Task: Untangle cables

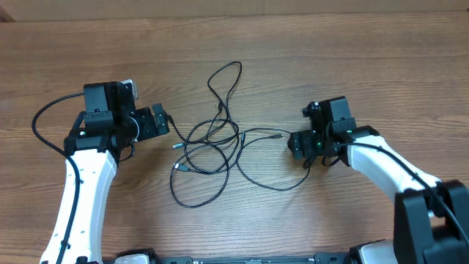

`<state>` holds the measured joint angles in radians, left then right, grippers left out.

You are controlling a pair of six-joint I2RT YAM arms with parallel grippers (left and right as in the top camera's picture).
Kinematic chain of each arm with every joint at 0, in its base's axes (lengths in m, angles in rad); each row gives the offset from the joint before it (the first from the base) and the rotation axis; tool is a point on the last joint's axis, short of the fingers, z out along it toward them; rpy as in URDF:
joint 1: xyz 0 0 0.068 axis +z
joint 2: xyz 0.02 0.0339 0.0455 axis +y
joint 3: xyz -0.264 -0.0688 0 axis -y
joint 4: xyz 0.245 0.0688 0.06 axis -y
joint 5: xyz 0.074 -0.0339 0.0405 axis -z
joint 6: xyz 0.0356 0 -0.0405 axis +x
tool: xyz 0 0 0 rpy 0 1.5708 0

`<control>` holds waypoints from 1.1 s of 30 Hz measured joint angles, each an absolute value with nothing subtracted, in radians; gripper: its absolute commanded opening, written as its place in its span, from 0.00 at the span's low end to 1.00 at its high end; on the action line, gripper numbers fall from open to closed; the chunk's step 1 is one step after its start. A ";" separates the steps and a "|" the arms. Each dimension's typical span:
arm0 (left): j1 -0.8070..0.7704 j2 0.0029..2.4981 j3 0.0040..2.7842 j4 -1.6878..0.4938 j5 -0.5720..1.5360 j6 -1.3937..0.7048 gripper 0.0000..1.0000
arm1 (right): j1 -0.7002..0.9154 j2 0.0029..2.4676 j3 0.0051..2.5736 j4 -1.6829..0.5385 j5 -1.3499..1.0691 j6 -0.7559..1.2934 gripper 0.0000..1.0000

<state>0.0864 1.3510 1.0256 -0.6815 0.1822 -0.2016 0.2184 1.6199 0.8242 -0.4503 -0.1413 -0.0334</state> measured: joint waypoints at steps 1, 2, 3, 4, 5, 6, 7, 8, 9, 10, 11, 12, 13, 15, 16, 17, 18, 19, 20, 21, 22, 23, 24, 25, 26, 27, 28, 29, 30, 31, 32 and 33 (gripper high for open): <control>0.086 1.351 1.026 -0.682 0.182 -0.201 1.00 | 0.218 1.631 0.823 -0.440 -0.141 -0.042 0.87; 0.086 1.351 1.026 -0.682 0.182 -0.202 1.00 | 0.218 1.645 0.823 -0.429 -0.141 -0.050 0.85; 0.086 1.351 1.026 -0.682 0.182 -0.202 0.99 | 0.219 1.655 0.823 -0.423 -0.141 -0.056 0.84; 0.086 1.351 1.026 -0.682 0.182 -0.201 1.00 | 0.219 1.664 0.823 -0.421 -0.138 -0.062 0.84; 0.086 1.351 1.026 -0.682 0.182 -0.202 1.00 | 0.219 1.666 0.823 -0.413 -0.141 -0.067 0.81; 0.086 1.351 1.026 -0.682 0.182 -0.202 1.00 | 0.219 1.668 0.823 -0.410 -0.140 -0.070 0.77; 0.086 1.351 1.026 -0.682 0.182 -0.201 1.00 | 0.219 1.671 0.823 -0.405 -0.137 -0.074 0.73; 0.086 1.351 1.026 -0.682 0.182 -0.202 1.00 | 0.218 1.675 0.823 -0.395 -0.136 -0.078 0.68; 0.086 1.351 1.026 -0.682 0.182 -0.202 1.00 | 0.218 1.679 0.824 -0.385 -0.135 -0.082 0.62; 0.086 1.351 1.026 -0.682 0.182 -0.201 1.00 | 0.218 1.684 0.824 -0.378 -0.135 -0.084 0.56; 0.086 1.351 1.026 -0.682 0.182 -0.202 1.00 | 0.218 1.687 0.824 -0.372 -0.134 -0.084 0.51; 0.086 1.351 1.026 -0.682 0.182 -0.202 0.99 | 0.218 1.689 0.824 -0.366 -0.133 -0.084 0.49; 0.086 1.351 1.026 -0.682 0.182 -0.201 0.99 | 0.218 1.692 0.825 -0.362 -0.133 -0.083 0.46; 0.086 1.351 1.026 -0.682 0.182 -0.202 1.00 | 0.218 1.695 0.825 -0.356 -0.138 -0.083 0.40; 0.086 1.351 1.026 -0.682 0.182 -0.201 1.00 | 0.218 1.697 0.825 -0.353 -0.142 -0.086 0.37; 0.086 1.351 1.026 -0.682 0.182 -0.201 1.00 | 0.218 1.697 0.825 -0.352 -0.143 -0.085 0.33; 0.086 1.351 1.026 -0.682 0.182 -0.202 0.99 | 0.219 1.699 0.825 -0.350 -0.144 -0.084 0.28; 0.086 1.351 1.026 -0.682 0.182 -0.201 0.99 | 0.218 1.700 0.825 -0.349 -0.147 -0.085 0.24; 0.086 1.351 1.026 -0.682 0.182 -0.202 1.00 | 0.219 1.701 0.825 -0.349 -0.149 -0.083 0.19; 0.086 1.351 1.026 -0.682 0.182 -0.202 1.00 | 0.218 1.703 0.825 -0.345 -0.150 -0.083 0.16; 0.086 1.351 1.026 -0.682 0.182 -0.202 1.00 | 0.218 1.705 0.825 -0.342 -0.152 -0.081 0.15; 0.086 1.351 1.026 -0.682 0.182 -0.201 1.00 | 0.218 1.707 0.825 -0.339 -0.153 -0.084 0.12; 0.086 1.351 1.026 -0.682 0.182 -0.202 1.00 | 0.218 1.707 0.825 -0.339 -0.154 -0.087 0.07; 0.086 1.351 1.026 -0.682 0.182 -0.202 1.00 | 0.219 1.707 0.825 -0.339 -0.154 -0.085 0.04; 0.086 1.351 1.026 -0.682 0.182 -0.202 0.99 | 0.218 1.709 0.825 -0.340 -0.153 -0.084 0.04; 0.086 1.351 1.026 -0.682 0.182 -0.202 1.00 | 0.218 1.709 0.825 -0.341 -0.155 -0.083 0.04; 0.086 1.351 1.026 -0.682 0.182 -0.202 1.00 | 0.218 1.710 0.825 -0.341 -0.157 -0.085 0.04; 0.086 1.351 1.026 -0.682 0.182 -0.201 1.00 | 0.219 1.710 0.825 -0.342 -0.160 -0.086 0.04; 0.086 1.351 1.026 -0.682 0.182 -0.201 1.00 | 0.219 1.710 0.825 -0.342 -0.168 -0.086 0.04; 0.086 1.351 1.026 -0.682 0.182 -0.201 1.00 | 0.218 1.710 0.825 -0.344 -0.176 -0.086 0.04; 0.086 1.351 1.026 -0.682 0.182 -0.202 1.00 | 0.219 1.710 0.825 -0.346 -0.184 -0.086 0.04; 0.086 1.351 1.026 -0.682 0.182 -0.202 0.99 | 0.218 1.710 0.825 -0.351 -0.194 -0.086 0.04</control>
<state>0.0864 1.3510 1.0256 -0.6815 0.1818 -0.2016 0.2184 1.7103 0.8249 -0.3508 -0.1940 -0.0860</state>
